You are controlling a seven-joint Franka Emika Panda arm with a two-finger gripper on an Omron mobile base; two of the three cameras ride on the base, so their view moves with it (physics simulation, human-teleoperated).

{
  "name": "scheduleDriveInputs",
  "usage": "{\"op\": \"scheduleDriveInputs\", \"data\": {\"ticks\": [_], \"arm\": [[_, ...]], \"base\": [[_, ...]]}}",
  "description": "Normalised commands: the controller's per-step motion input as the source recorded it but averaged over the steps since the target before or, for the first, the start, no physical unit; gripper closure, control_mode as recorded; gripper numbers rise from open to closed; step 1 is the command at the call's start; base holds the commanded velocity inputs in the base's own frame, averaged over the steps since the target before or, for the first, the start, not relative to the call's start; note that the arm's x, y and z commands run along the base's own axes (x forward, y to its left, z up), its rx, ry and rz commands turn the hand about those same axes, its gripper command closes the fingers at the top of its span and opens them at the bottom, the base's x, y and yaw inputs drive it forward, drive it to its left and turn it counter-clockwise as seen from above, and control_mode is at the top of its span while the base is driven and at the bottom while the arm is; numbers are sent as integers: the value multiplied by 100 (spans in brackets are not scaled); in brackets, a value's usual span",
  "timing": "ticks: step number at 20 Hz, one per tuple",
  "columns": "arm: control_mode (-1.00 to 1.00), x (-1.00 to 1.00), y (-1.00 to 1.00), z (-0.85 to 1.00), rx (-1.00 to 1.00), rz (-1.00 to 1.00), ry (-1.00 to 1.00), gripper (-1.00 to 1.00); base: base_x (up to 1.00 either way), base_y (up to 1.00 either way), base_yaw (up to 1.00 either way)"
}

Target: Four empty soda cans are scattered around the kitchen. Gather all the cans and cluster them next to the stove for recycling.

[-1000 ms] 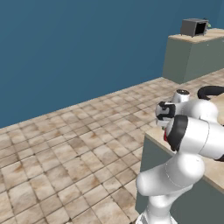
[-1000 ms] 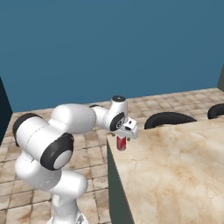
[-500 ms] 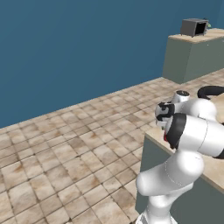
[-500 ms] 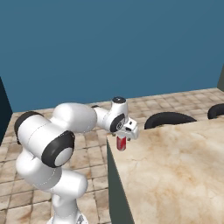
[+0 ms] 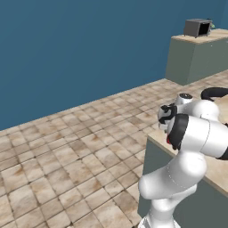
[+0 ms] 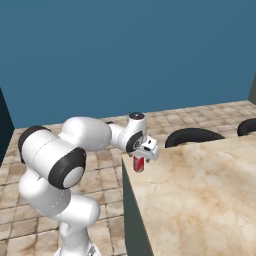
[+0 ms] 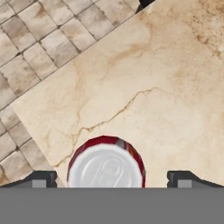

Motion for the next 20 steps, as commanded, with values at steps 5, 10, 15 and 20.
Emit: {"op": "scheduleDriveInputs", "data": {"ticks": [5,10,15,20], "arm": [[-100,0,0,-7,0,0,0,-100],[-100,0,0,-8,0,0,0,-100],[-100,1,0,-12,0,0,0,-100],[-100,3,2,-9,0,0,0,100]], "base": [[0,0,0],[0,0,0],[0,0,0],[0,0,0]]}}
